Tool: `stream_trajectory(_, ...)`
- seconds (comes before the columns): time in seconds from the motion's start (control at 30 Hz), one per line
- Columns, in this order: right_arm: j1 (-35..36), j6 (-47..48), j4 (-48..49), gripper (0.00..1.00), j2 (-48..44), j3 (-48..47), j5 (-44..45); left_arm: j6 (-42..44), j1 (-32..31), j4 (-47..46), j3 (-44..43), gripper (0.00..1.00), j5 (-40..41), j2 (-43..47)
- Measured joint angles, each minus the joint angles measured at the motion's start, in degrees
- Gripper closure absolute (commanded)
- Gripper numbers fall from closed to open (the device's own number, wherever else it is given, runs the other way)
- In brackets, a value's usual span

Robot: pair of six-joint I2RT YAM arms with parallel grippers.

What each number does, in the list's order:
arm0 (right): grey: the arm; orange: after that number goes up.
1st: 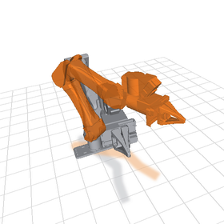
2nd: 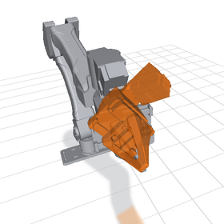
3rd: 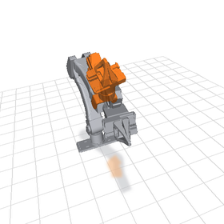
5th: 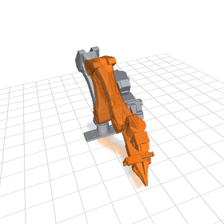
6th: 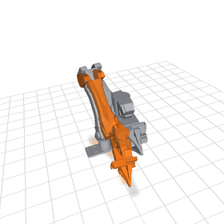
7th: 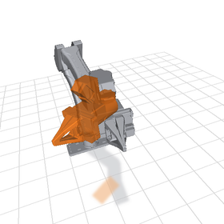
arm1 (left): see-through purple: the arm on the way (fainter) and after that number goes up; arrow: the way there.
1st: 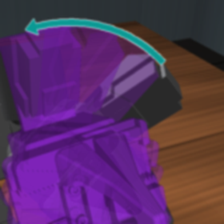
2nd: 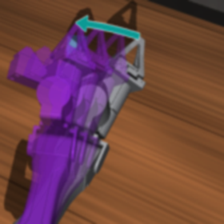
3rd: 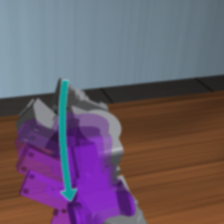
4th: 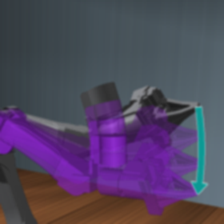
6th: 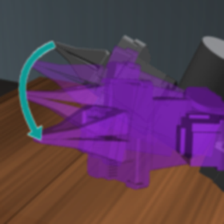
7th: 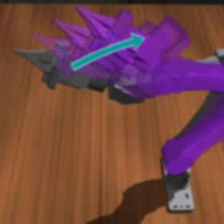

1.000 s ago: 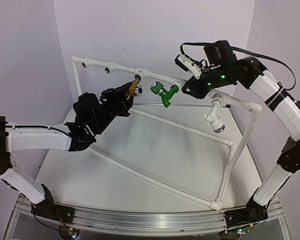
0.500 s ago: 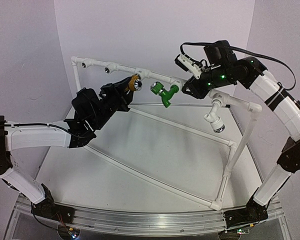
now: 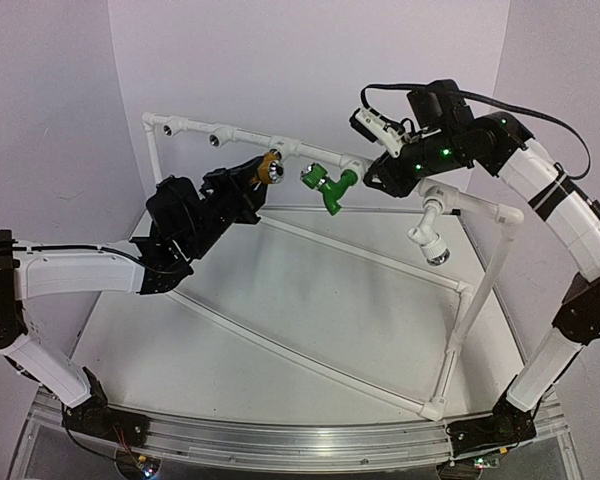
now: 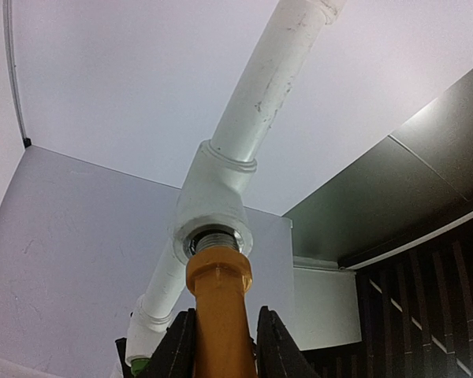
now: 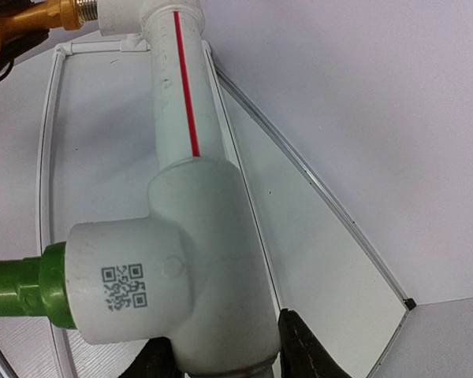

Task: Install the water faucets
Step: Screw the water faucet onto the adaptor.

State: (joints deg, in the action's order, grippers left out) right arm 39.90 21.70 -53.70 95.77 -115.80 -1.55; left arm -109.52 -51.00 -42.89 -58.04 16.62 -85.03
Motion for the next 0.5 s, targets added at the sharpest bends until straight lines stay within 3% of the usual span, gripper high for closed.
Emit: stream_trajectory(0.5, 0.01, -0.28, -0.37, 1.0, 0.42, -0.45, -0.36, -0.5, 0.13, -0.07, -0.27, 1.0, 0.13, -0.61)
